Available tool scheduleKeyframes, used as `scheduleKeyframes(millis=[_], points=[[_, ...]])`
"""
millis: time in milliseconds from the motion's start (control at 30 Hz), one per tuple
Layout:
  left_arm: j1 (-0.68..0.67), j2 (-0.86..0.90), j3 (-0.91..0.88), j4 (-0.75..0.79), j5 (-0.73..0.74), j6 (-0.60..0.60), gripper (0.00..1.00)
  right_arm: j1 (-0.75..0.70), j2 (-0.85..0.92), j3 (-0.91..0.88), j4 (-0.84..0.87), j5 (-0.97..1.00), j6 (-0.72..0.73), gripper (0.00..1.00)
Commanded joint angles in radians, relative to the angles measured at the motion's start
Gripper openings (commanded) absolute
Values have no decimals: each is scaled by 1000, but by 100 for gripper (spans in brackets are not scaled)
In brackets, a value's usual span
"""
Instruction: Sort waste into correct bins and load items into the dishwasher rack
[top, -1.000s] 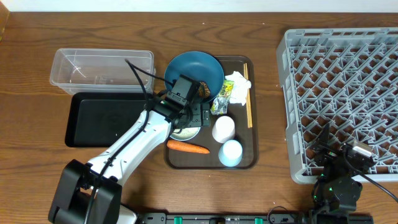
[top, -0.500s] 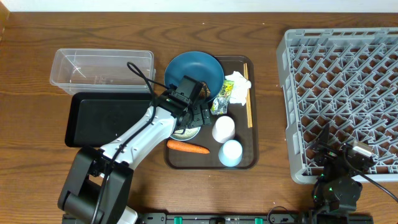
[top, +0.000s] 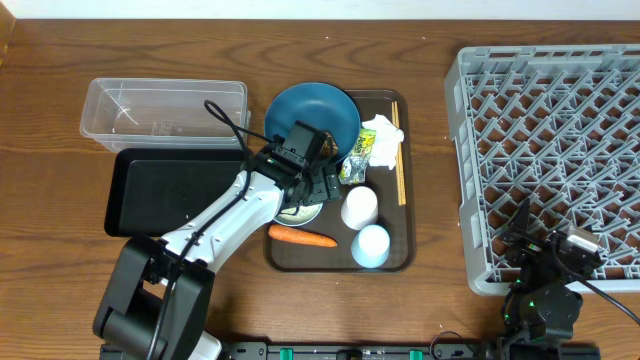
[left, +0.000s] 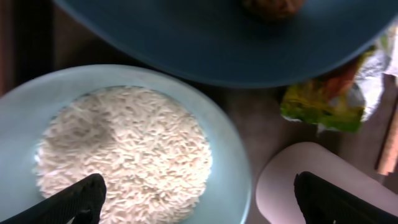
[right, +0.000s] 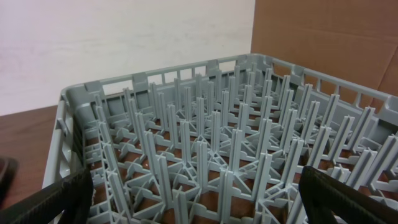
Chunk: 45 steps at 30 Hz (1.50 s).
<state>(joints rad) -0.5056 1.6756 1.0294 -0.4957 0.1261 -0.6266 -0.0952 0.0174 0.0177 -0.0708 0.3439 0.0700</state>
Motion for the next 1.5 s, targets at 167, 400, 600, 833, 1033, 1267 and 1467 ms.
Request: scheduleKeyframes(millis=[167,400,600,833,1033,1267,1467], points=[[-46,1,22,4,-52,34,98,-3,-2,6,-16,-11,-3,99],[-50,2,22,10,-114,19,100,-3,-2,6,-16,-11,-3,99],[-51,4,22,16,-113,14,86,-3,-2,6,-16,-11,-3,99],[-52,16,22,16,-111,-3,73,-3,-2,6,-16,-11,-3,99],[-78,51,22,16,-109,-7,72,-3,-2,6,-16,-11,-3,99],[-88,51,22,24,-120,-7,72,-3,-2,6,-16,-11,-3,99],[-88,50,22,23,-120,-3,64,-3,-2,6,-16,-11,-3,99]])
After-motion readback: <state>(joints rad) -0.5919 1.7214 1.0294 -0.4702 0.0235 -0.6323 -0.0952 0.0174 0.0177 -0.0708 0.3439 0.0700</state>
